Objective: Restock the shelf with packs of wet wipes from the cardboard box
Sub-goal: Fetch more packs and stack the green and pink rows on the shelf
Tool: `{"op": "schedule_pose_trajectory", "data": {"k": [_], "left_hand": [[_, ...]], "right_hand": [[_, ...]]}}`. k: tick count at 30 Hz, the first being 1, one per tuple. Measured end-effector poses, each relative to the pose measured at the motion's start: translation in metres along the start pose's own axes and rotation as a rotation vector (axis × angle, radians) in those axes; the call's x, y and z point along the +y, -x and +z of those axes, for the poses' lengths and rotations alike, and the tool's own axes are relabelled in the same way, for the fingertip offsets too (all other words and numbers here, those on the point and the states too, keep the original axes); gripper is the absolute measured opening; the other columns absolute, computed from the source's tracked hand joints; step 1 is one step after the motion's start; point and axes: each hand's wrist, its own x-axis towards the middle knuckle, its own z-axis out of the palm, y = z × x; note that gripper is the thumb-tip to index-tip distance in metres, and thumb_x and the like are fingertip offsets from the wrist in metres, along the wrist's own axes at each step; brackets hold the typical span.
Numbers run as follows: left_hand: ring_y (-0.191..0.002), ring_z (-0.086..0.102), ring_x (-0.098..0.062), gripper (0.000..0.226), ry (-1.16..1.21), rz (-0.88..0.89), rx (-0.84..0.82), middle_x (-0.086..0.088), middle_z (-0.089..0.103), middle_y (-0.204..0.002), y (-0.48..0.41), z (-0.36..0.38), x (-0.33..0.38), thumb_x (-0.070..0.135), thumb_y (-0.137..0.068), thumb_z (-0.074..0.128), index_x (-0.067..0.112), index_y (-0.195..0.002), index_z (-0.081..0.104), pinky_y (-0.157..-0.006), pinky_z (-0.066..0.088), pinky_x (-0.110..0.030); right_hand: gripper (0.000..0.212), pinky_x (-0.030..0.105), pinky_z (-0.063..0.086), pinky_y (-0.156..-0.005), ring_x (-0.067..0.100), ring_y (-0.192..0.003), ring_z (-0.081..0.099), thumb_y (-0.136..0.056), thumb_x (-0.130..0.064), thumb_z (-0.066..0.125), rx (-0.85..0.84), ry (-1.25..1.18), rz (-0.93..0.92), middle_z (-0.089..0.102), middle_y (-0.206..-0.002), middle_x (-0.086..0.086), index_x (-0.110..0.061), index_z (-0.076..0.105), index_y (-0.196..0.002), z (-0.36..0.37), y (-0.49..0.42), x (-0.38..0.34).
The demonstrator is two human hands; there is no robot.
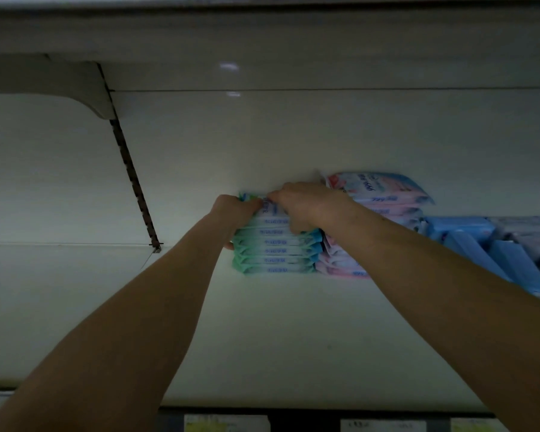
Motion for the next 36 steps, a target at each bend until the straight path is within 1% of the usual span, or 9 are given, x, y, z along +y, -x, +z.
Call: {"op": "schedule_pose_trajectory", "data": {"k": [5,8,11,18,22,27,29,34,36], "left_hand": [[-0.060,0.058,-0.020,0.040,-0.005,0.004,0.014,-0.008,0.059,-0.078,-0.002,0.000,0.000,0.041,-0.089,0.065,0.006,-0.105,0.055,-0.038,0.042,-0.023],[-0.058,0.059,-0.020,0.043,-0.005,-0.010,0.009,-0.009,0.060,-0.077,-0.003,0.000,0.001,0.042,-0.087,0.067,0.005,-0.103,0.055,-0.032,0.041,-0.019],[-0.065,0.062,-0.024,0.046,-0.042,-0.023,0.002,-0.012,0.064,-0.086,-0.005,0.000,0.000,0.045,-0.085,0.066,0.006,-0.106,0.056,-0.044,0.048,-0.027],[-0.072,0.064,-0.027,0.046,-0.046,0.031,-0.003,-0.016,0.066,-0.095,-0.006,0.004,0.000,0.041,-0.086,0.066,0.002,-0.109,0.057,-0.053,0.053,-0.032],[-0.068,0.063,-0.025,0.047,-0.079,-0.006,-0.008,-0.013,0.064,-0.089,-0.005,0.003,0.002,0.045,-0.085,0.066,0.005,-0.108,0.056,-0.048,0.048,-0.029],[-0.090,0.060,-0.032,0.054,-0.102,-0.027,0.094,-0.017,0.061,-0.107,0.001,0.002,0.002,0.042,-0.085,0.067,-0.001,-0.115,0.055,-0.071,0.054,-0.042],[-0.090,0.055,-0.030,0.054,-0.090,-0.020,0.139,-0.016,0.057,-0.108,0.008,0.002,0.002,0.042,-0.085,0.068,-0.001,-0.113,0.052,-0.073,0.052,-0.041],[-0.097,0.062,-0.033,0.054,-0.050,0.019,0.348,-0.019,0.061,-0.117,0.035,-0.009,-0.006,0.039,-0.088,0.065,-0.005,-0.117,0.055,-0.066,0.049,-0.030],[-0.083,0.063,-0.032,0.045,-0.043,0.017,0.423,-0.020,0.063,-0.112,0.053,-0.018,-0.014,0.035,-0.089,0.062,-0.003,-0.113,0.057,-0.051,0.043,-0.022]], "right_hand": [[0.048,0.025,0.038,-0.066,0.019,-0.091,0.055,-0.081,-0.024,0.069,-0.009,-0.145,-0.013,0.057,-0.115,0.006,-0.016,0.052,-0.126,-0.004,0.002,-0.003],[0.035,0.024,0.037,-0.067,0.021,-0.093,0.058,-0.086,-0.014,0.060,0.031,-0.151,-0.021,0.062,-0.113,0.006,-0.015,0.058,-0.122,-0.007,0.000,-0.004],[0.032,0.024,0.038,-0.067,0.022,-0.096,0.061,-0.088,-0.011,0.057,0.034,-0.130,0.000,0.065,-0.111,0.007,-0.014,0.061,-0.120,-0.004,-0.005,-0.006],[0.028,0.024,0.035,-0.064,0.021,-0.087,0.058,-0.086,-0.011,0.060,0.057,-0.152,0.032,0.064,-0.107,0.009,-0.011,0.063,-0.114,-0.002,-0.002,-0.011],[0.029,0.024,0.036,-0.063,0.022,-0.092,0.060,-0.087,-0.011,0.059,0.062,-0.171,0.056,0.064,-0.108,0.009,-0.011,0.062,-0.116,-0.002,-0.001,-0.013],[0.025,0.024,0.031,-0.049,0.020,-0.082,0.054,-0.088,-0.013,0.059,0.098,-0.132,0.024,0.062,-0.107,0.010,-0.010,0.063,-0.113,-0.006,0.007,-0.016],[0.026,0.024,0.035,-0.057,0.022,-0.084,0.054,-0.089,-0.013,0.058,0.118,-0.119,0.006,0.060,-0.110,0.010,-0.010,0.062,-0.114,-0.010,0.012,-0.019],[0.036,0.027,0.036,-0.071,0.028,-0.105,0.058,-0.088,-0.015,0.056,0.185,-0.129,-0.087,0.057,-0.119,0.010,-0.015,0.057,-0.124,-0.024,0.031,-0.039],[0.035,0.027,0.037,-0.071,0.027,-0.103,0.057,-0.090,-0.017,0.054,0.184,-0.115,-0.135,0.058,-0.118,0.009,-0.015,0.056,-0.125,-0.028,0.040,-0.055]]}}
